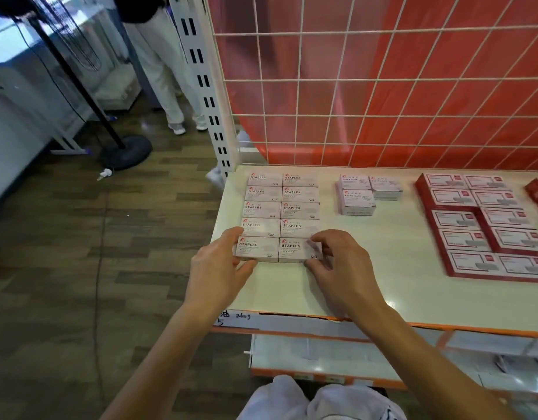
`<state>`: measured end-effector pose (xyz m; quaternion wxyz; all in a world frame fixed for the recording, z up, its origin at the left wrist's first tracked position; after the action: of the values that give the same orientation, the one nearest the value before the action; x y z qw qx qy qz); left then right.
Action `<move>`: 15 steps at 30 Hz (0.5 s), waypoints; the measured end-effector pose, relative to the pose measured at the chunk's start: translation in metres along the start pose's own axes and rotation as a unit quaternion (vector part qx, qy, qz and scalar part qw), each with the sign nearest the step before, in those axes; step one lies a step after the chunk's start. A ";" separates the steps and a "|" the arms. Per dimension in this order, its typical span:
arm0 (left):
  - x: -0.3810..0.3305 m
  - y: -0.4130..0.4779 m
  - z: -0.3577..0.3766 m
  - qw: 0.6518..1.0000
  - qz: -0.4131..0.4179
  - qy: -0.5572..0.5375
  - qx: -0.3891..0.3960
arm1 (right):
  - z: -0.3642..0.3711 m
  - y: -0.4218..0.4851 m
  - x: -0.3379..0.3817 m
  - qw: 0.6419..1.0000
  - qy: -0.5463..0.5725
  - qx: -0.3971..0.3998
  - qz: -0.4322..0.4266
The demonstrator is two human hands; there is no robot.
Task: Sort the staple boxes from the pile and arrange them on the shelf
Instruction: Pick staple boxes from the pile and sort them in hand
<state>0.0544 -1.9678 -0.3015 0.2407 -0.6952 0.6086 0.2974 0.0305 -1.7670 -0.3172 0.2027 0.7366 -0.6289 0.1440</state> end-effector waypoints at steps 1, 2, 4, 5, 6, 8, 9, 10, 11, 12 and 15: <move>0.000 0.000 0.000 1.000 -0.004 -0.001 0.004 | 0.000 0.000 0.000 1.000 0.002 -0.004 -0.002; 0.001 0.000 0.001 1.000 -0.008 0.001 0.010 | -0.001 -0.001 0.000 1.000 0.004 -0.007 -0.004; 0.001 0.001 0.001 0.999 -0.014 0.026 0.021 | -0.001 -0.002 0.000 1.000 0.005 -0.008 -0.005; -0.001 0.001 -0.001 0.999 -0.014 0.046 0.021 | -0.002 -0.002 -0.001 1.000 0.004 -0.007 -0.005; -0.003 0.002 -0.003 0.998 -0.013 0.062 0.014 | -0.003 -0.002 -0.002 1.000 0.000 -0.008 -0.005; -0.013 0.001 -0.006 0.996 -0.004 0.084 -0.015 | -0.005 -0.003 -0.004 1.000 -0.015 -0.015 -0.009; -0.021 0.001 -0.007 0.995 0.011 0.092 -0.030 | -0.008 -0.003 -0.006 0.999 -0.024 -0.021 -0.009; -0.030 0.000 -0.005 0.994 0.033 0.099 -0.040 | -0.011 -0.004 -0.008 0.999 -0.031 -0.028 -0.009; -0.039 0.000 0.000 0.992 0.059 0.103 -0.044 | -0.014 -0.006 -0.010 0.999 -0.036 -0.036 -0.008; -0.048 0.000 0.006 0.990 0.085 0.105 -0.047 | -0.018 -0.007 -0.012 0.998 -0.040 -0.041 -0.006; -0.072 -0.001 0.031 0.985 0.136 0.103 -0.041 | -0.028 -0.014 -0.024 0.997 -0.063 -0.050 0.010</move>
<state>0.0461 -1.8956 -0.2725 0.1054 -0.6421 0.7061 0.2792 0.0413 -1.7310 -0.3052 0.1980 0.7272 -0.6538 0.0680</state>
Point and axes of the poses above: each hand's wrist, its own y-axis towards the middle knuckle, its own z-axis out of the palm, x = y × z, the point moved 8 cm from there along y, towards the middle knuckle, and after that the axes turned 13 degrees about -y, right-handed, at the moved point
